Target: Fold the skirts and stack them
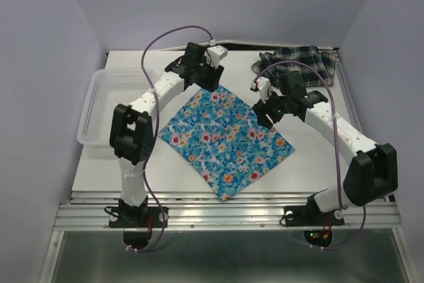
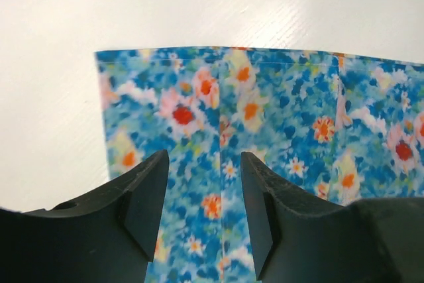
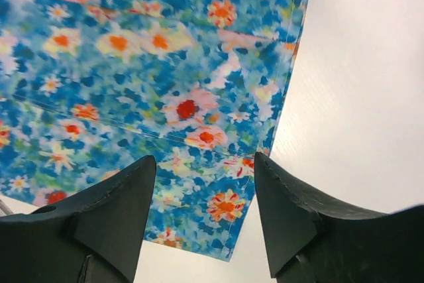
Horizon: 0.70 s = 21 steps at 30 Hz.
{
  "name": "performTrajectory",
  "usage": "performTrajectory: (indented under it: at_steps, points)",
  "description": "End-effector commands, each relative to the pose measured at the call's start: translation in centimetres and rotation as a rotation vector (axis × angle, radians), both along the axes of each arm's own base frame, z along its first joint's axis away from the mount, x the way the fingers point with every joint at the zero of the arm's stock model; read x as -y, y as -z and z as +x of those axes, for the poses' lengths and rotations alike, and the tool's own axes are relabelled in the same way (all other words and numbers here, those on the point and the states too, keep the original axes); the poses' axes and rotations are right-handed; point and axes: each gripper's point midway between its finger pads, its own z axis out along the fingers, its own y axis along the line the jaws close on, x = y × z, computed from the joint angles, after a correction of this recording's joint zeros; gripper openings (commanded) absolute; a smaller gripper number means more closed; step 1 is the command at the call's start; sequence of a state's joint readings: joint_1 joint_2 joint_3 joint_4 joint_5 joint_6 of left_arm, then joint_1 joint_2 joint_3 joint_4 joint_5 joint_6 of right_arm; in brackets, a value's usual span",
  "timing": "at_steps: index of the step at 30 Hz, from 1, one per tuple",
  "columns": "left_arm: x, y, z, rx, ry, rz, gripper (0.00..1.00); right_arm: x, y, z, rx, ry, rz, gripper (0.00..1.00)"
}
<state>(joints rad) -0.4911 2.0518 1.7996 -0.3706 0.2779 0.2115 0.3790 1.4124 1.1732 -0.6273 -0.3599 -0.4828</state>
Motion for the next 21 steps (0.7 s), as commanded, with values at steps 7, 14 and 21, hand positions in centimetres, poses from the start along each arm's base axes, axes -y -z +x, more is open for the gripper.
performTrajectory:
  at_steps: [7, 14, 21]
  points:
    - [-5.3, 0.7, -8.0, -0.093, 0.022, 0.054, 0.58, 5.0, 9.7, -0.3, -0.214, -0.001, -0.236, 0.57]
    - [-5.9, 6.6, -8.9, -0.205, 0.025, 0.123, 0.54, 7.0, 13.2, -2.5, -0.301, -0.029, -0.330, 0.46]
    - [-4.4, 10.3, -5.9, -0.253, 0.049, 0.183, 0.51, 8.0, 15.7, -6.9, -0.450, -0.088, -0.359, 0.42]
